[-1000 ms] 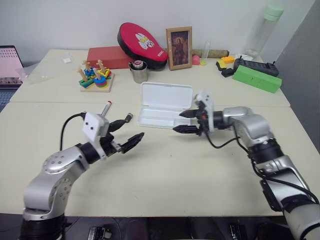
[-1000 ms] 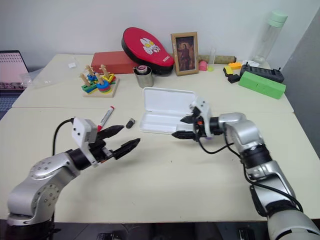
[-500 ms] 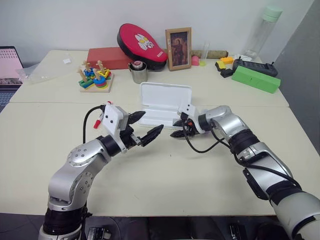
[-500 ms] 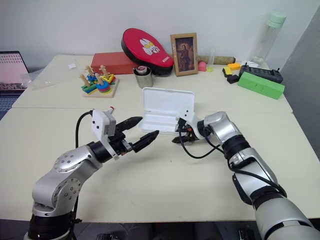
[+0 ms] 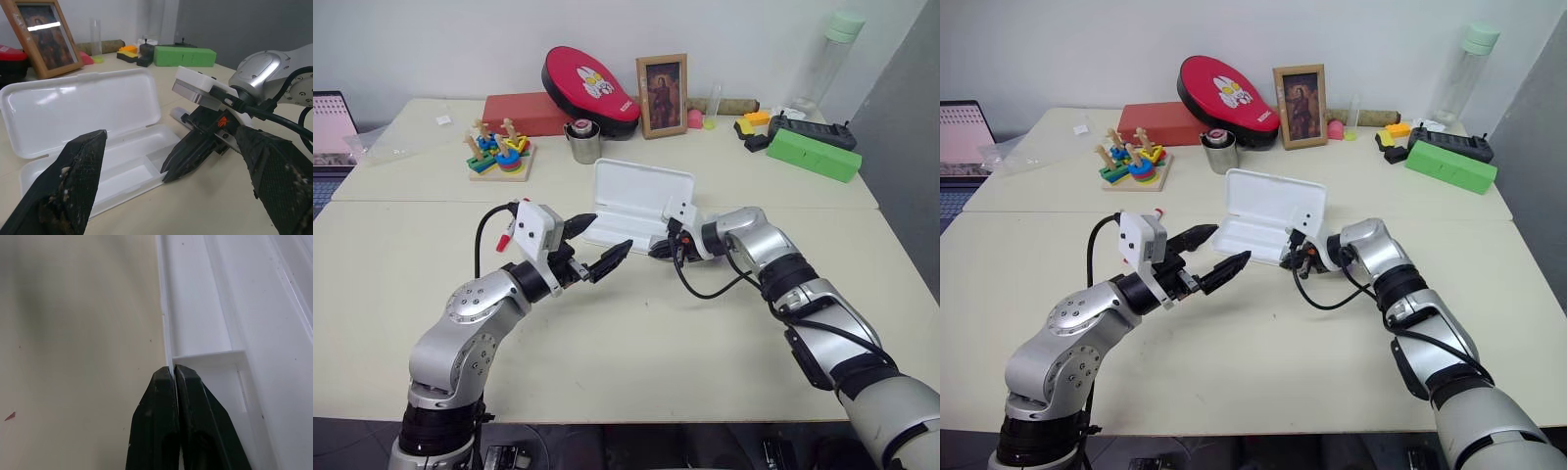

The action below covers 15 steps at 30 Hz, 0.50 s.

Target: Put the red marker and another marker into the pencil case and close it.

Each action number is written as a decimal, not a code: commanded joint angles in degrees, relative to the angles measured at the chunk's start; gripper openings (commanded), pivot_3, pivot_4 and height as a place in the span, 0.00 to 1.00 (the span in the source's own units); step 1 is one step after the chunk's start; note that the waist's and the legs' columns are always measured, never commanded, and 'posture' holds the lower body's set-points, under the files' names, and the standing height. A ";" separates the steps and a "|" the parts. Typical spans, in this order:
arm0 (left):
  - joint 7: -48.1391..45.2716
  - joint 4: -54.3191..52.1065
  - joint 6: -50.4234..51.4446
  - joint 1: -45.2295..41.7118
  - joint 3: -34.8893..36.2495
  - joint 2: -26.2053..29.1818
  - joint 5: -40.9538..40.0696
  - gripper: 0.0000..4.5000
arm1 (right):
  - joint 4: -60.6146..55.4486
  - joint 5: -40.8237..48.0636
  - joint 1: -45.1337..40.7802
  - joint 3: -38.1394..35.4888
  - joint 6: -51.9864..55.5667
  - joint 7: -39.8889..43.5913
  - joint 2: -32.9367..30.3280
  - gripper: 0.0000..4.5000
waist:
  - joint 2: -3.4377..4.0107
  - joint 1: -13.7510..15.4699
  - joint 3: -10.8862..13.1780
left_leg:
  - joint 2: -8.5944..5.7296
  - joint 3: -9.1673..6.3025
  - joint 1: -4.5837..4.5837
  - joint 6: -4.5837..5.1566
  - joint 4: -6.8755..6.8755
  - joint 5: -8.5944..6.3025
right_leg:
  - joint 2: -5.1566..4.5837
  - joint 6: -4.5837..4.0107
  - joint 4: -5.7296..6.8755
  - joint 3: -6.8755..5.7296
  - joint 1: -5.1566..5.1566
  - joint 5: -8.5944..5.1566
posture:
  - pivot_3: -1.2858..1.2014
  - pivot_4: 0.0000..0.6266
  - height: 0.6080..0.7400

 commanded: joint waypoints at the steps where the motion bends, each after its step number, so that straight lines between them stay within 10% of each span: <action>1: -0.64 -3.37 0.50 2.90 3.34 2.38 -1.52 1.00 | -11.76 2.20 3.06 -0.93 0.88 4.86 -1.84 0.01 | 0.01 -0.07 0.01 | 0.01 0.01 0.00 0.00 -0.01 0.00 | 0.00 0.00 -0.01 0.01 0.00 0.00 | 0.52 0.24 1.00; 15: -2.10 -9.52 3.15 13.85 10.10 7.91 -6.40 1.00 | -42.36 2.06 19.84 6.36 11.80 7.04 -8.65 0.01 | 0.02 0.11 0.02 | 0.01 -0.04 -0.01 0.00 -0.01 0.00 | 0.01 -0.03 0.00 -0.02 -0.01 -0.04 | 0.52 0.24 1.00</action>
